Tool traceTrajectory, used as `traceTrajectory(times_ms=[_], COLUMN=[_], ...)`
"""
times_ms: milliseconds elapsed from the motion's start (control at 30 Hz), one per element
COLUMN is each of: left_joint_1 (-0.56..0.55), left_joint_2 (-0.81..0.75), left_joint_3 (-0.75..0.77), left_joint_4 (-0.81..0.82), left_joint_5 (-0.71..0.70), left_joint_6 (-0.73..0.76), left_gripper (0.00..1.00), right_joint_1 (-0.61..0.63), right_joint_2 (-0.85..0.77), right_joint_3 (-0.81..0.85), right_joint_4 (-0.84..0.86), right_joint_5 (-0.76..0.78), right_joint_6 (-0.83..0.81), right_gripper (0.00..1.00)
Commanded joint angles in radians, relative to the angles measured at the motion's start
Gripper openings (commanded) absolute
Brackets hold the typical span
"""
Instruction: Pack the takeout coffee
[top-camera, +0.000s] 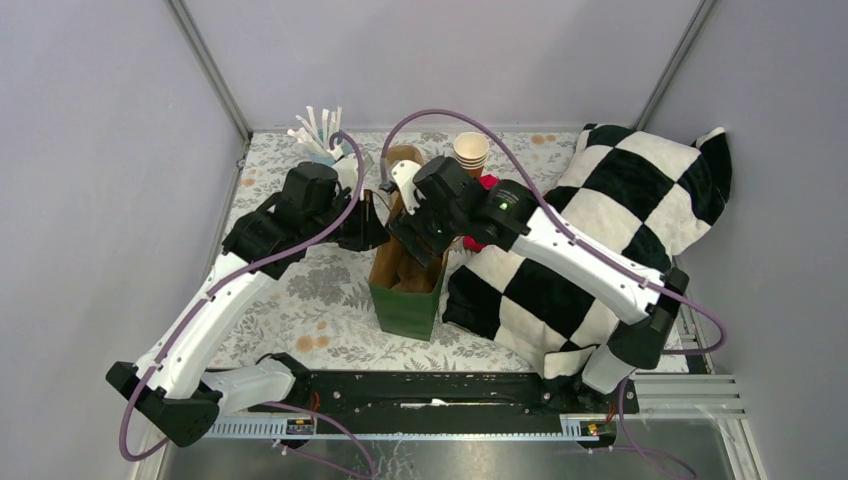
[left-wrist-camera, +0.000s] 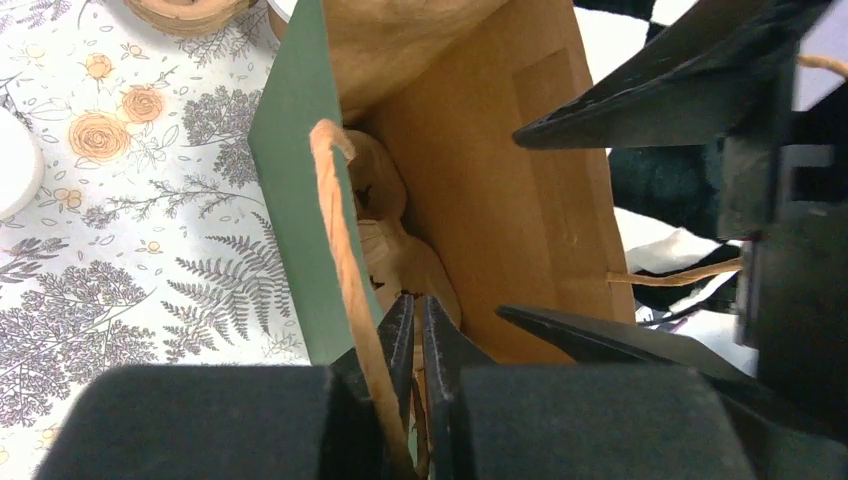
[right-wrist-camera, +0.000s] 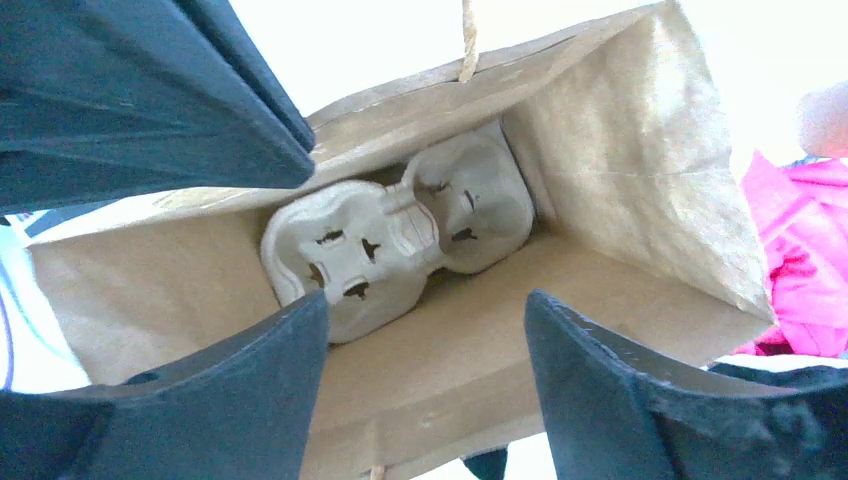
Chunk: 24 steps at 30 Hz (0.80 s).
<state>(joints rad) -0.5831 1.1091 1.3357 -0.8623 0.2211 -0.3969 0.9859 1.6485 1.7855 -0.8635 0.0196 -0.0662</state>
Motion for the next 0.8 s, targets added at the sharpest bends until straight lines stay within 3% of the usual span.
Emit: traceTrajectory(times_ms=[0, 67, 133, 300, 500, 633, 767], left_joint_1=[-0.003, -0.002, -0.003, -0.002, -0.001, -0.001, -0.001], left_joint_2=[0.008, 0.014, 0.017, 0.034, 0.086, 0.108, 0.122], left_joint_3=[0.066, 0.078, 0.093, 0.139, 0.254, 0.289, 0.334], left_joint_4=[0.027, 0.019, 0.008, -0.031, -0.135, -0.171, -0.197], left_joint_5=[-0.019, -0.025, -0.030, -0.069, -0.209, -0.296, -0.308], left_joint_6=[0.003, -0.002, -0.008, -0.044, -0.128, -0.165, -0.181], left_gripper=[0.12, 0.18, 0.28, 0.52, 0.69, 0.73, 0.70], right_joint_1=[0.013, 0.013, 0.013, 0.012, 0.013, 0.012, 0.011], right_joint_2=[-0.074, -0.090, -0.110, -0.134, -0.110, -0.137, -0.181], right_joint_3=[0.005, -0.001, 0.006, 0.088, 0.248, 0.222, 0.139], right_joint_4=[0.094, 0.120, 0.147, 0.189, 0.082, -0.003, -0.014], right_joint_5=[0.029, 0.048, 0.073, 0.234, 0.426, 0.480, 0.346], right_joint_6=[0.097, 0.114, 0.128, 0.228, 0.297, 0.357, 0.410], right_gripper=[0.83, 0.86, 0.98, 1.00, 1.00, 1.00, 1.00])
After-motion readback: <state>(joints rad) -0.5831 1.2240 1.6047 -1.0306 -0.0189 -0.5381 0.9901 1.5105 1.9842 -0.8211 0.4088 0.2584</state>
